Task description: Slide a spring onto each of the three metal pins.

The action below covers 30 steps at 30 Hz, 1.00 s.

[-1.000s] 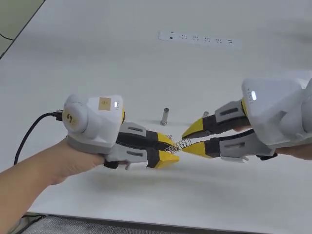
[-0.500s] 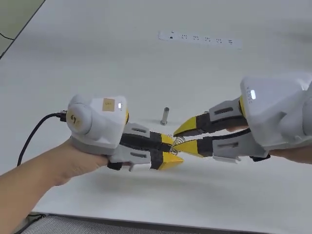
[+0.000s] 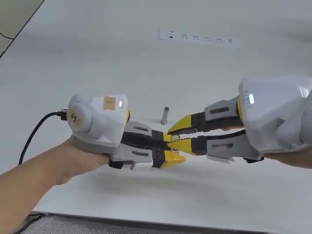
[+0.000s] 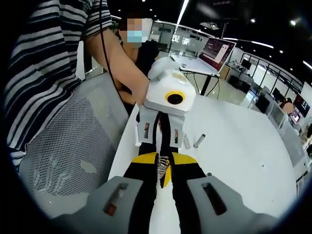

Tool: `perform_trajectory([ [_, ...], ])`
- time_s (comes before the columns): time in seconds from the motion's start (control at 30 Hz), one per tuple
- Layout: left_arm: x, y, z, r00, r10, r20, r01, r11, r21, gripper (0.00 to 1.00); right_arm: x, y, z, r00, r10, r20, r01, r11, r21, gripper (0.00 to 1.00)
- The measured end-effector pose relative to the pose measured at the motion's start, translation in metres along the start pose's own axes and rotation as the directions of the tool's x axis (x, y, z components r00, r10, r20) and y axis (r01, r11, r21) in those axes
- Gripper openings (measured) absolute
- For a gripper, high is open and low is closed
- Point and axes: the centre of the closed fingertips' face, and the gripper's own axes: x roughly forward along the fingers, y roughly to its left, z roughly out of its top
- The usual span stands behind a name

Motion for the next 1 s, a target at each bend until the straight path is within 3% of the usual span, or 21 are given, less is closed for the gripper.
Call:
perform_trajectory([
  [0.3, -0.0044, 0.0009, -0.0009, 1.0, 0.004, -0.004, -0.004, 1.0, 0.001, 0.07, -0.0009, 0.0, 0.0017, 0.9994, -0.016, 0.031, 0.015, 1.0, 0.013, 0.12],
  [1.0, -0.0032, 0.0001, -0.0018, 0.9999, 0.008, -0.012, -0.008, 1.0, 0.001, 0.09, -0.0032, 0.0028, 0.0014, 0.9989, -0.035, 0.03, 0.035, 0.999, -0.008, 0.11],
])
